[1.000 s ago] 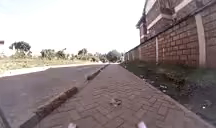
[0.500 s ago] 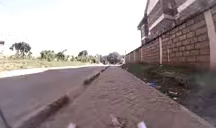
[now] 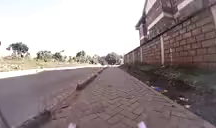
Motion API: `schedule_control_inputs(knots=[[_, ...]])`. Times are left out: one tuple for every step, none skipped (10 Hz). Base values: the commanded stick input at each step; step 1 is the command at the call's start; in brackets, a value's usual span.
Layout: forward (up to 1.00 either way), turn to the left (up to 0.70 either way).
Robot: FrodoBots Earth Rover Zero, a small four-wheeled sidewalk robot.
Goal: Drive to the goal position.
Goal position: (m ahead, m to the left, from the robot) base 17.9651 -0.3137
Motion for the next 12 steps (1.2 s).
schedule_control_inputs(knots=[[1.0,0.0],[1.0,0.0],[1.0,0.0],[1.0,0.0],[1.0,0.0],[1.0,0.0],[1.0,0.0],[1.0,0.0],[1.0,0.0],[1.0,0.0],[1.0,0.0],[1.0,0.0]])
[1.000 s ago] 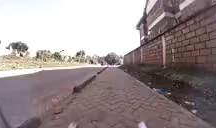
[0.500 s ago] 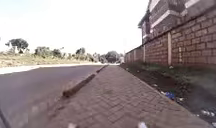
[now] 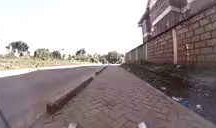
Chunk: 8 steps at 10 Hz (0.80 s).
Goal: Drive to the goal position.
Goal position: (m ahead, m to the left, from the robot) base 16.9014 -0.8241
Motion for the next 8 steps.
schedule_control_inputs(knots=[[1.0,0.0],[1.0,0.0],[1.0,0.0],[1.0,0.0],[1.0,-0.03],[1.0,-0.1],[1.0,-0.4],[1.0,-0.4]])
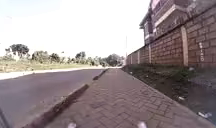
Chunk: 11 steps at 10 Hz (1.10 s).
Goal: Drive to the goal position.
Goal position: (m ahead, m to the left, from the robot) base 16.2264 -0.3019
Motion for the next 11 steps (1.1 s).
schedule_control_inputs(knots=[[1.0,-0.4],[1.0,-0.4],[1.0,-0.28],[1.0,-0.1],[1.0,0.0],[0.29,0.0],[0.67,0.0],[1.0,0.0],[1.0,-0.05],[1.0,-0.23],[1.0,-0.33]])
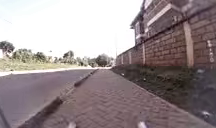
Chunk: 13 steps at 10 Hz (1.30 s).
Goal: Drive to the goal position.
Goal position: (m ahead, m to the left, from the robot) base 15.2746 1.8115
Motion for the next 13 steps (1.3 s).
schedule_control_inputs(knots=[[1.0,-0.14],[1.0,0.0],[1.0,0.0],[1.0,0.0],[1.0,0.09],[1.0,0.39],[1.0,0.31],[1.0,0.22],[1.0,0.0],[1.0,0.0],[1.0,0.0],[1.0,0.0],[1.0,0.0]])
